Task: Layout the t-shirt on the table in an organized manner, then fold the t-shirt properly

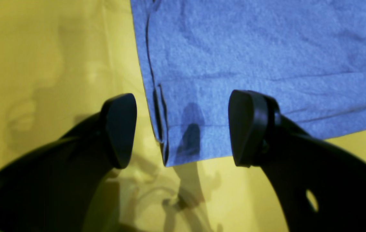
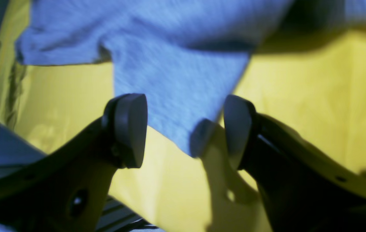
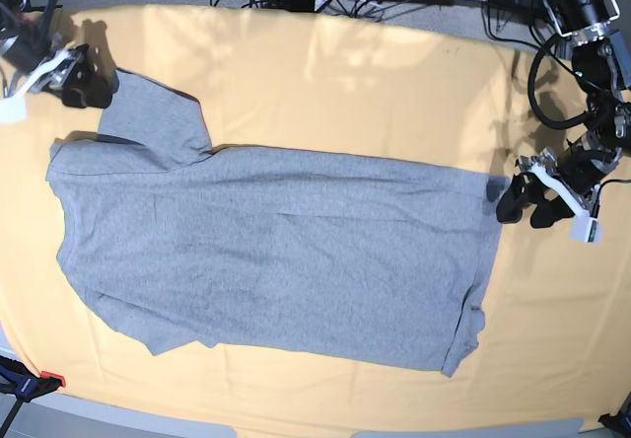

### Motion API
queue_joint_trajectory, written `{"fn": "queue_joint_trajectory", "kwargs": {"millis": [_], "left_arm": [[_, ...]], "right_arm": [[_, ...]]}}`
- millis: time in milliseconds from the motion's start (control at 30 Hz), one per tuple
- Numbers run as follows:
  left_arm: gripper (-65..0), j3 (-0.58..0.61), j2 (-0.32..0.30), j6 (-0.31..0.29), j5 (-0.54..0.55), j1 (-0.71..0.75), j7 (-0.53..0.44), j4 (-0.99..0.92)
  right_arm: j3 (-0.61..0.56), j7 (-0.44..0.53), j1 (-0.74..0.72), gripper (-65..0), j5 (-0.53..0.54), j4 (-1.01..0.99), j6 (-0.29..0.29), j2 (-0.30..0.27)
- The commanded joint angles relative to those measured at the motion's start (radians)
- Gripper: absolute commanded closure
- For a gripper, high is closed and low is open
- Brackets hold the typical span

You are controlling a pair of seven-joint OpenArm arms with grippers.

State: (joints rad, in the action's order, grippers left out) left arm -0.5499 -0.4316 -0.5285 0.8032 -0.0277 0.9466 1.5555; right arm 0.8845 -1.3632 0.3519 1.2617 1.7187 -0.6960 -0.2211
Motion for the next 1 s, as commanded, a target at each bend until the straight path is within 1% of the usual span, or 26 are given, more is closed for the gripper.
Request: {"fn": "queue_joint_trajectory", "kwargs": {"millis": [0,167,333,433,500,567,600,633,667,700,767,800,900,967], "left_arm": [[-45.0,-0.006,-0.018,-0.002,0.017,-0.017,-0.018,0.013],[-45.0,-0.006,-0.018,-0.002,0.018,-0.017,-0.004,0.013],[-45.0,-0.006,-0.018,-0.002,0.018,-0.017,-0.004,0.013],[-45.0,-0.006,-0.018,-0.002,0.018,-0.017,-0.003,0.013],[-45.0,-0.006,-0.018,-0.002,0.018,-0.017,-0.003,0.013],[-45.0,-0.006,-0.021,-0.002,0.018,-0.017,-0.003,0.013],[-45.0,-0.006,-0.021,-0.002,0.018,-0.017,-0.003,0.013],[-45.0,-0.006,-0.021,-0.002,0.018,-0.017,-0.003,0.013],[-45.0,-0.006,-0.02,-0.002,0.018,-0.017,-0.003,0.013],[-45.0,-0.006,-0.021,-0.002,0.018,-0.017,-0.003,0.013],[-45.0,-0.006,-0.021,-0.002,0.019,-0.017,-0.003,0.013],[-45.0,-0.006,-0.021,-0.002,0.021,-0.017,-0.004,0.013],[-45.0,-0.006,-0.021,-0.002,0.025,-0.017,-0.004,0.013],[-45.0,-0.006,-0.021,-0.002,0.024,-0.017,-0.003,0.013]], "right_arm": [[0.003,0.045,-0.005,-39.0,0.006,0.013,-0.002,-0.01],[-0.042,0.154,0.017,-39.0,-0.145,0.013,0.003,0.023],[-0.114,0.186,0.017,-39.0,-0.236,0.013,0.061,0.055],[-0.163,0.229,0.017,-39.0,-0.319,0.013,0.092,0.07],[-0.187,0.245,0.017,-39.0,-0.335,0.013,0.106,0.072],[-0.204,0.244,0.017,-38.5,-0.335,0.013,0.103,0.072],[-0.207,0.241,0.017,-35.7,-0.335,0.013,0.093,0.072],[-0.207,0.236,0.017,-30.7,-0.335,0.013,0.08,0.072],[-0.207,0.228,0.017,-23.9,-0.335,0.013,0.068,0.071],[-0.206,0.216,0.017,-15.8,-0.335,0.014,0.055,0.071],[-0.206,0.172,0.017,-0.8,-0.309,0.014,0.013,0.071],[-0.204,0.14,0.017,0.0,-0.275,0.014,-0.002,0.071],[-0.203,0.054,0.024,0.0,-0.156,0.029,-0.002,0.071],[-0.203,0.035,0.046,0.0,-0.109,0.064,-0.002,0.071]]}}
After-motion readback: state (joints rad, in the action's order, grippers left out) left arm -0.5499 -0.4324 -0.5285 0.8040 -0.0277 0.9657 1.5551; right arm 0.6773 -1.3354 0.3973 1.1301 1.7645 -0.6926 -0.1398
